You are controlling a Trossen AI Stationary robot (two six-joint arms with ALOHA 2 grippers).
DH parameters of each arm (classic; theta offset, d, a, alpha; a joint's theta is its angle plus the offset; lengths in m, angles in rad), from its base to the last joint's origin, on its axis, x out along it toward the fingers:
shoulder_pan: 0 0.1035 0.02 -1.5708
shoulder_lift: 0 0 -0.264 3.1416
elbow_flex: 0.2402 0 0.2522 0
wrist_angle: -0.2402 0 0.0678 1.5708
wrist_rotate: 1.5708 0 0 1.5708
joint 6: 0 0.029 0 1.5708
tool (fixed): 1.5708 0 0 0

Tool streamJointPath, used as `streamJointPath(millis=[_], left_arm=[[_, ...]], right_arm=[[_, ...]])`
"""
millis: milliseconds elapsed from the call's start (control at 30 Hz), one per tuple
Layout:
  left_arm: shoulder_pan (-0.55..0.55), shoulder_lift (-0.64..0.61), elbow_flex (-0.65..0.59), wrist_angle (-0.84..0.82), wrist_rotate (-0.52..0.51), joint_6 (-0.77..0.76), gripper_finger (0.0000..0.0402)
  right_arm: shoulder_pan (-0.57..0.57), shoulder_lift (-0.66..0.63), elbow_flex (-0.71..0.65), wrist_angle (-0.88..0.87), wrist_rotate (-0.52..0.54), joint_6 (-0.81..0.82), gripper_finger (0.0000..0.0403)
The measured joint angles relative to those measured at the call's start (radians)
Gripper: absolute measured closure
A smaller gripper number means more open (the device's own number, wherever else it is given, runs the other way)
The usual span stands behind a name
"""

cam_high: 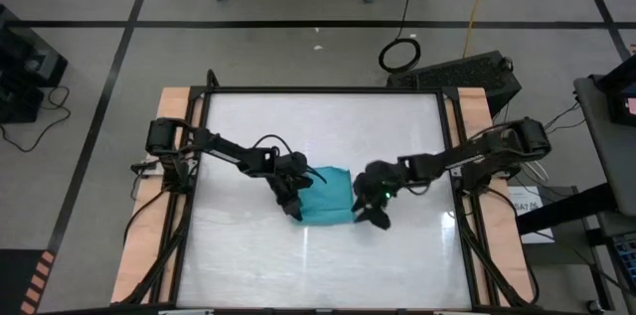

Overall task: Roll towel
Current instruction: Roll the light blue towel

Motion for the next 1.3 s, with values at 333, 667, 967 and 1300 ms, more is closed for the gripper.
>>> streamJointPath(millis=[333, 667, 967, 1300], left_arm=[[0.029, 0.0, -0.001, 0.002, 0.028, -0.035, 0.0391], [0.034, 0.0, -0.001, 0.001, 0.033, -0.061, 0.0391], [0.039, 0.0, 0.0, 0.005, 0.031, -0.085, 0.0391], [0.038, 0.0, 0.0, 0.006, 0.032, -0.032, 0.0388]], right_arm=[[0.236, 0.03, 0.0, 0.026, 0.473, -0.351, 0.0206], [0.246, 0.05, 0.001, 0.04, 0.592, -0.422, 0.0206], [0.254, 0.134, 0.001, 0.066, 0.596, -0.419, 0.0206], [0.253, 0.214, 0.002, 0.096, 0.629, -0.328, 0.0207]])
